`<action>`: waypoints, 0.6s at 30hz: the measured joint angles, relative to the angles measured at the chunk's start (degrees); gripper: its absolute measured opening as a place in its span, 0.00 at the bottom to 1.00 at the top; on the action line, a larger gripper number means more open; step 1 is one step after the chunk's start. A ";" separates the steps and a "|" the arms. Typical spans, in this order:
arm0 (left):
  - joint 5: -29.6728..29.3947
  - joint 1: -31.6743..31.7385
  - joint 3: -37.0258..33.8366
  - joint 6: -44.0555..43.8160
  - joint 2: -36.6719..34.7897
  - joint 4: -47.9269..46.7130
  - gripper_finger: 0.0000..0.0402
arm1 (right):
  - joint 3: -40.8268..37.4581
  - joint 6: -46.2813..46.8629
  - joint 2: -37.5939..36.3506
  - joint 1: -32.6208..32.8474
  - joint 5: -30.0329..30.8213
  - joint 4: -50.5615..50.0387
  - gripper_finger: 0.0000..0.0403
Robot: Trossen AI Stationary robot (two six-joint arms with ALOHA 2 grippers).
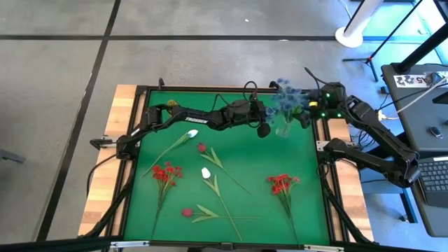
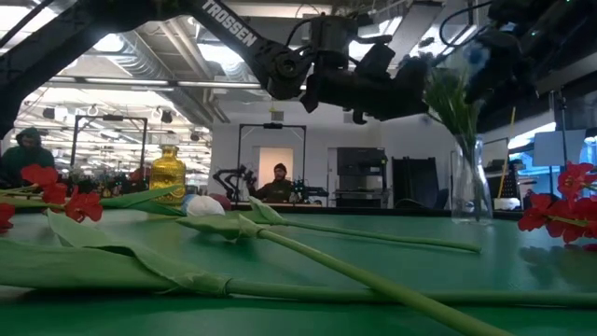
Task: Sort flowers into vase by color
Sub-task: Put the light blue flowers into the transparent vase
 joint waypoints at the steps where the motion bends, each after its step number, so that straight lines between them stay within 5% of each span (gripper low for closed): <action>1: 0.00 0.00 0.01 0.00 0.00 -0.22 0.00 | 0.31 0.01 -0.02 -0.01 0.26 -0.75 0.80; 18: 0.00 0.14 0.00 0.19 0.00 -1.36 0.00 | 0.71 -1.01 -0.70 0.00 -0.64 -15.59 0.80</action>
